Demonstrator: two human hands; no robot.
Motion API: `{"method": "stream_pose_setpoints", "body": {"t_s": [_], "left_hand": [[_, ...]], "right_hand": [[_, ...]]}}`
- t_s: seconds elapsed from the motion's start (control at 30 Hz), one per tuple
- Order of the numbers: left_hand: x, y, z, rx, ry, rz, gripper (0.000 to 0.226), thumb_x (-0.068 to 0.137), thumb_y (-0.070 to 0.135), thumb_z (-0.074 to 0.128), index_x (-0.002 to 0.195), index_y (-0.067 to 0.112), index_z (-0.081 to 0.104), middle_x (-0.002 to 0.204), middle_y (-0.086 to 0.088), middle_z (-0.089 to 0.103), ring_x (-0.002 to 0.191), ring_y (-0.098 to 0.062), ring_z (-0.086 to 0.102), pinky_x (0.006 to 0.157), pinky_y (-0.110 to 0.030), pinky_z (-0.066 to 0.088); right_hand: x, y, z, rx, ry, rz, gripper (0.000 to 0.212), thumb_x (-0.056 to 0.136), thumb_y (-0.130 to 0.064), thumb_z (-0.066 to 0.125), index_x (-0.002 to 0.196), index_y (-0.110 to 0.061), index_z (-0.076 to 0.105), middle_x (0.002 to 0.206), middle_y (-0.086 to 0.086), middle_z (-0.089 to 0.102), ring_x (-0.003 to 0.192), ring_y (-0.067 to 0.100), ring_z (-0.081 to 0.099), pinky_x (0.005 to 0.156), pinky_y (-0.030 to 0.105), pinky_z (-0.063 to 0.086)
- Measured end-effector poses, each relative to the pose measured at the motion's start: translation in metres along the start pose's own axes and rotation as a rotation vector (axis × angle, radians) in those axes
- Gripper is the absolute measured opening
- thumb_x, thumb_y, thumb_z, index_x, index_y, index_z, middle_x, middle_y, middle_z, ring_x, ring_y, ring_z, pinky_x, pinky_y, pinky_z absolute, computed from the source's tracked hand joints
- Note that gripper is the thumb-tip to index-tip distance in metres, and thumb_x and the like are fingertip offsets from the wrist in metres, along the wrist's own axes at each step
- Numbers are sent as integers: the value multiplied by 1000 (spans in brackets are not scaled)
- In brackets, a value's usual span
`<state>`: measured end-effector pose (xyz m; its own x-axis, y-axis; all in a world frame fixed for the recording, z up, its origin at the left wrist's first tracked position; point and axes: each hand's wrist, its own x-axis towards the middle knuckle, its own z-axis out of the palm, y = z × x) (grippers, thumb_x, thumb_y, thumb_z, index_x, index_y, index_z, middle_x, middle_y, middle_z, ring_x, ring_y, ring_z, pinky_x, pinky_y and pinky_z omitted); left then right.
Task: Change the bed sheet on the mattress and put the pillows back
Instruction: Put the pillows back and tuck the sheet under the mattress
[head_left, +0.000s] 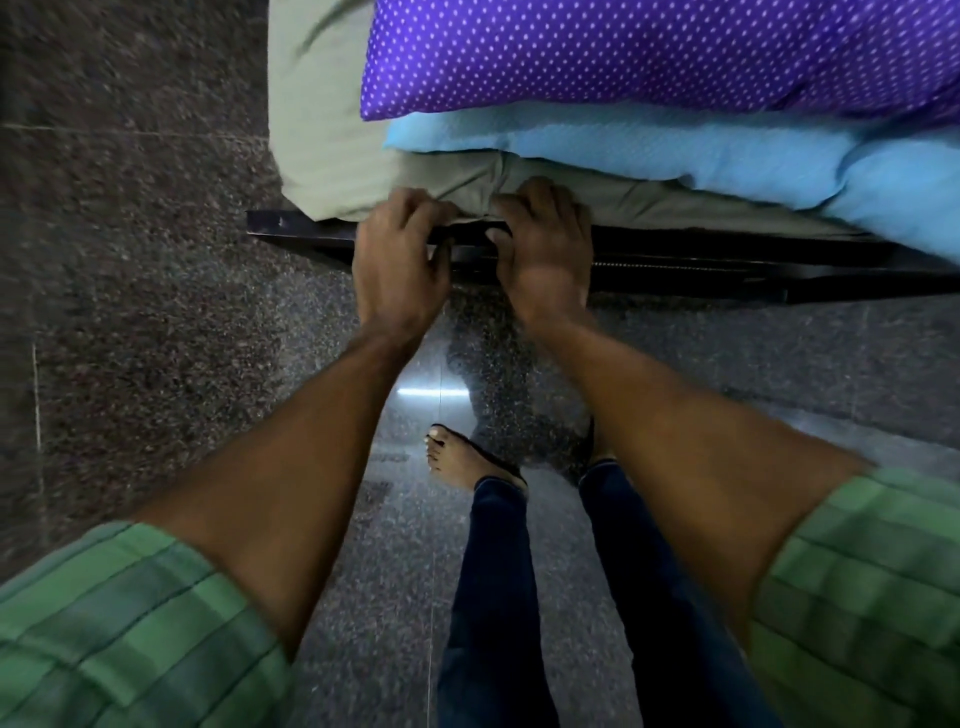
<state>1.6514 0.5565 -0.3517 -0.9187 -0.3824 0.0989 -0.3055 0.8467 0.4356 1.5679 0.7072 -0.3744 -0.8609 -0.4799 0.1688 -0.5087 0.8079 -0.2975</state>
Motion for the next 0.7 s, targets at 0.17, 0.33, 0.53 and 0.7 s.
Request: {"method": "stream_pose_setpoints", "body": {"t_s": [0.17, 0.33, 0.53, 0.7], "left_hand": [[14, -14, 0, 159, -5, 92, 36, 84, 32, 68, 119, 24, 69, 121, 1, 64, 104, -26, 59, 81, -40, 45], [35, -10, -3, 259, -48, 107, 18, 86, 29, 58, 90, 27, 75, 98, 6, 71, 92, -26, 61, 73, -39, 40], [10, -19, -3, 341, -282, 214, 28, 72, 28, 67, 98, 21, 71, 108, -1, 66, 107, -28, 56, 88, -40, 37], [-1, -26, -9, 191, -185, 190, 46, 83, 24, 59, 129, 15, 60, 126, -6, 58, 113, -28, 55, 95, -40, 41]], "right_hand": [[28, -25, 7, -118, 7, 59, 17, 74, -17, 70, 89, -22, 75, 107, 1, 70, 107, 30, 63, 88, 41, 38], [16, -24, 0, -68, -122, 67, 20, 74, -19, 72, 94, -20, 72, 111, 3, 65, 112, 31, 56, 88, 43, 39], [9, -25, 8, -70, -133, 86, 7, 81, -19, 70, 87, -20, 71, 103, 3, 64, 107, 31, 56, 85, 42, 39], [-3, -28, 5, -95, -148, 70, 33, 80, -15, 62, 109, -27, 71, 117, 2, 63, 113, 33, 55, 90, 44, 42]]}}
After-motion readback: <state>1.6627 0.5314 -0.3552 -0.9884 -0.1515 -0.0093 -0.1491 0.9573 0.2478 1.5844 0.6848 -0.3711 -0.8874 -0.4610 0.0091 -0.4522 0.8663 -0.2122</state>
